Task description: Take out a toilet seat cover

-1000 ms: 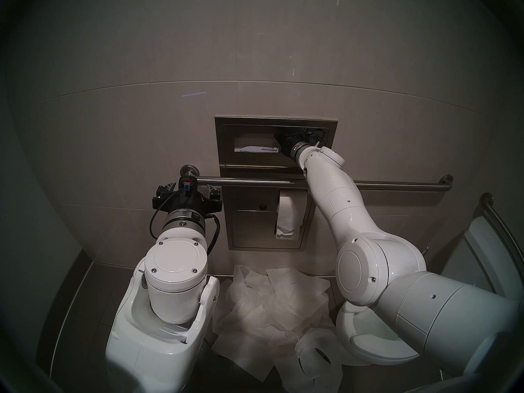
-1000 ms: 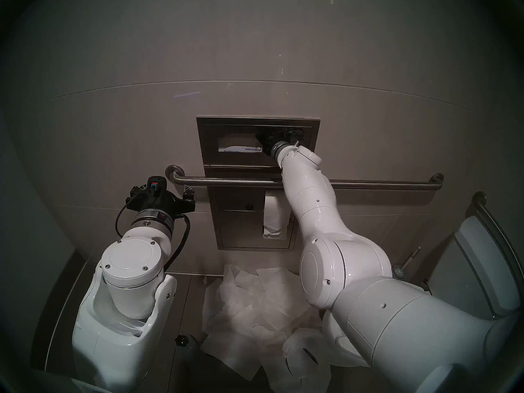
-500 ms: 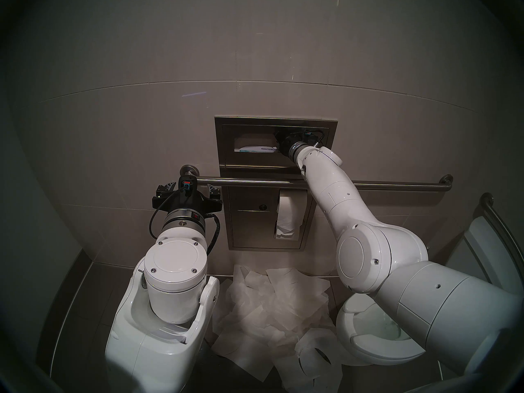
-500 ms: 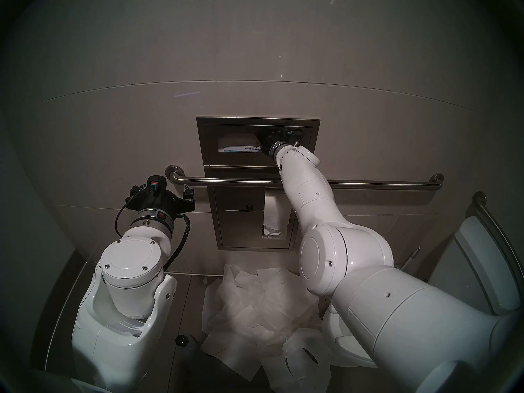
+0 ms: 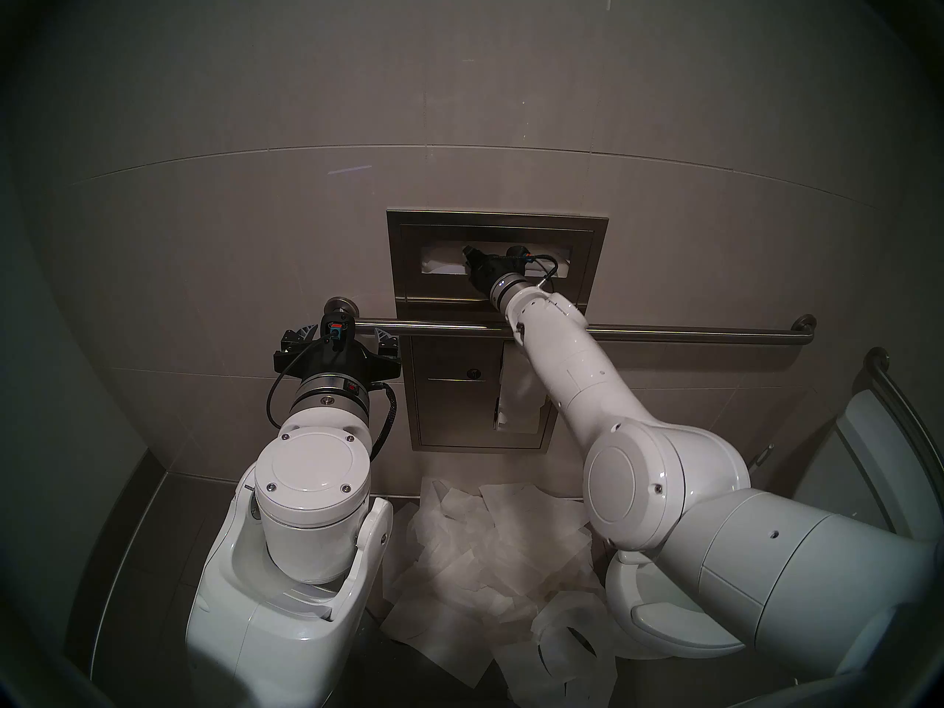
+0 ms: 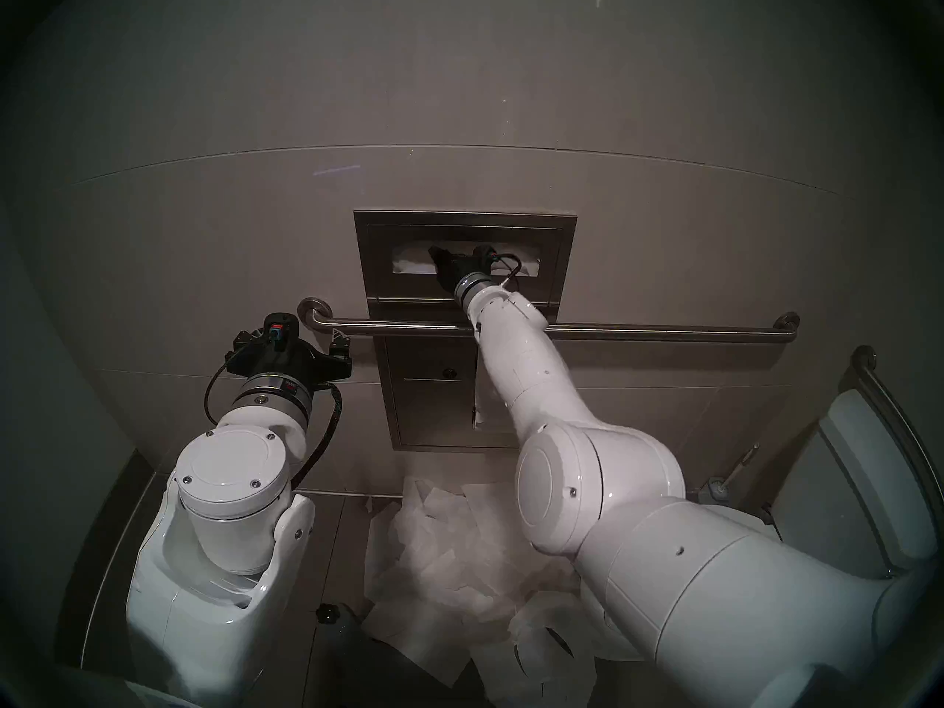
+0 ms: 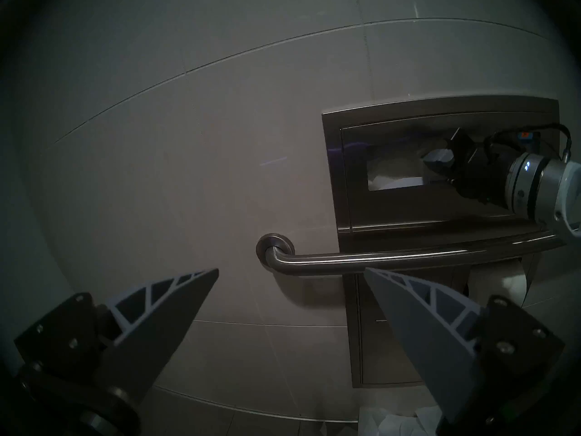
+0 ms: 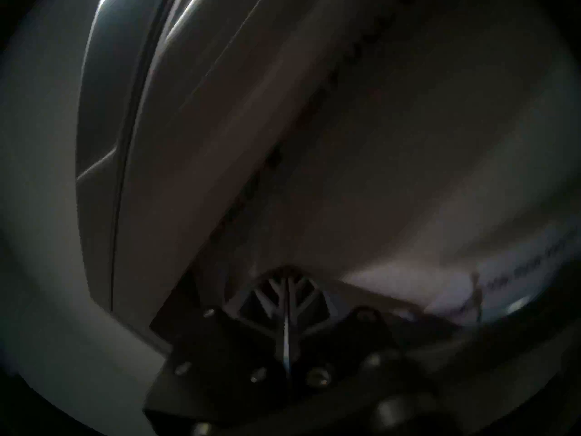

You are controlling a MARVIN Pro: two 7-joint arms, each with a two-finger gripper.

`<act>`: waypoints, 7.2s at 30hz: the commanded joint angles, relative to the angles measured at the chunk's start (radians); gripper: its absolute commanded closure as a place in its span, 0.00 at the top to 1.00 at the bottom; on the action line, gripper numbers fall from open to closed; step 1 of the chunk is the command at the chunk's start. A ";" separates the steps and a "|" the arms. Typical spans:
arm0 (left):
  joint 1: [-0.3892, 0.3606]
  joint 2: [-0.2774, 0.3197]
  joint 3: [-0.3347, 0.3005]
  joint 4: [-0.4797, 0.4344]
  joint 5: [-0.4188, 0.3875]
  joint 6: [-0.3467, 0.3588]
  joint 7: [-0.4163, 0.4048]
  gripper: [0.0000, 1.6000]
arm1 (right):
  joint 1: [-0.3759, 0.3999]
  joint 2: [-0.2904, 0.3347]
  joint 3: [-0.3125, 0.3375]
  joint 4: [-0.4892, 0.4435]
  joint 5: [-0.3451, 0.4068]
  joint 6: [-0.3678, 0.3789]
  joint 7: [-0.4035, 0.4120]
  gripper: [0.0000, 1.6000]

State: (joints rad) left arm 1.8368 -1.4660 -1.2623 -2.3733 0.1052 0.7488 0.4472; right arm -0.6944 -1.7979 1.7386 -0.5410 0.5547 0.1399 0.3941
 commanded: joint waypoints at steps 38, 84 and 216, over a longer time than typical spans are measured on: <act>-0.019 -0.002 -0.006 -0.033 0.004 -0.008 -0.007 1.00 | -0.128 0.052 0.034 -0.285 0.017 0.037 -0.034 1.00; -0.019 -0.006 -0.007 -0.030 0.006 -0.008 -0.009 1.00 | -0.310 0.182 -0.183 -0.619 -0.324 0.078 -0.037 1.00; -0.019 -0.008 -0.008 -0.035 0.010 -0.007 -0.013 1.00 | -0.034 0.326 -0.260 -0.414 -0.378 0.208 0.126 0.00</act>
State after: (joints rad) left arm 1.8369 -1.4727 -1.2684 -2.3760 0.1106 0.7499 0.4317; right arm -0.7619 -1.5017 1.5304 -0.8819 0.2059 0.2969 0.4588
